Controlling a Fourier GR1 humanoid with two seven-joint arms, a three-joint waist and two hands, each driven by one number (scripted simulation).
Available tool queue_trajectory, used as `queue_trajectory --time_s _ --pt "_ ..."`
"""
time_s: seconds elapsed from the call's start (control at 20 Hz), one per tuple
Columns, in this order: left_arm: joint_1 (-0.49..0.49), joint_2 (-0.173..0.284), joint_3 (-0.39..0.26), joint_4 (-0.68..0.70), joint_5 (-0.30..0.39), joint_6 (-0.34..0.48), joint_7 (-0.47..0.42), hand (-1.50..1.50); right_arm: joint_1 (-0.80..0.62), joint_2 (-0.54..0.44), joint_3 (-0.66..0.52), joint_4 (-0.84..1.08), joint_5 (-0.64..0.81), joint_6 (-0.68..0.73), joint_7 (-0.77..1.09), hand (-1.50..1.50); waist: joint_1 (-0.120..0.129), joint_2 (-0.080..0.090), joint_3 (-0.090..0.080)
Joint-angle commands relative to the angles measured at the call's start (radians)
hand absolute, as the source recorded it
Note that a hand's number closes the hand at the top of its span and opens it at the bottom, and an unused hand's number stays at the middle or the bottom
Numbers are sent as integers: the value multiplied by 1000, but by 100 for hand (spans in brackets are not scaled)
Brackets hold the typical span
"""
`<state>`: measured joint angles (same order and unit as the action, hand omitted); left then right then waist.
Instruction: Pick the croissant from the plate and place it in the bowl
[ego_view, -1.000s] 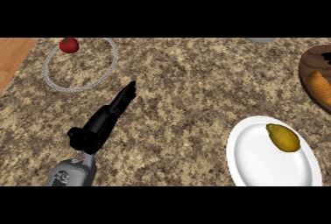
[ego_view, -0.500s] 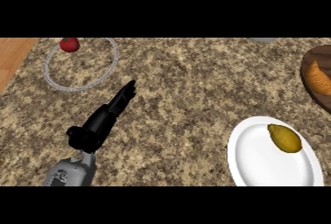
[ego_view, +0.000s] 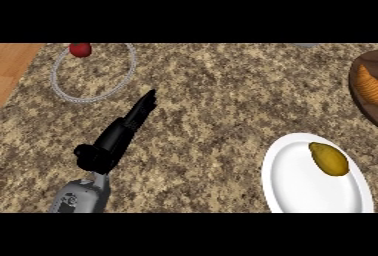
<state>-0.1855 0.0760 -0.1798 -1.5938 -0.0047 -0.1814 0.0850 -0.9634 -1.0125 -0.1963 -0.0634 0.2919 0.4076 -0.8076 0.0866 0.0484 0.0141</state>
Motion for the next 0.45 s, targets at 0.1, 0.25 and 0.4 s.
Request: queue_trajectory --time_s 0.1,0.25,0.4 --pt "-13 -1 5 0 -1 3 -4 0 18 -51 -52 25 -53 134 -28 -150 -3 11 6" --pt "-5 -10 0 6 0 5 -5 0 28 -67 -45 11 -48 168 -22 -150 -6 14 7" --pt "9 1 -5 -1 -4 -3 -5 0 34 -78 -52 4 -56 192 -8 -150 2 12 9"
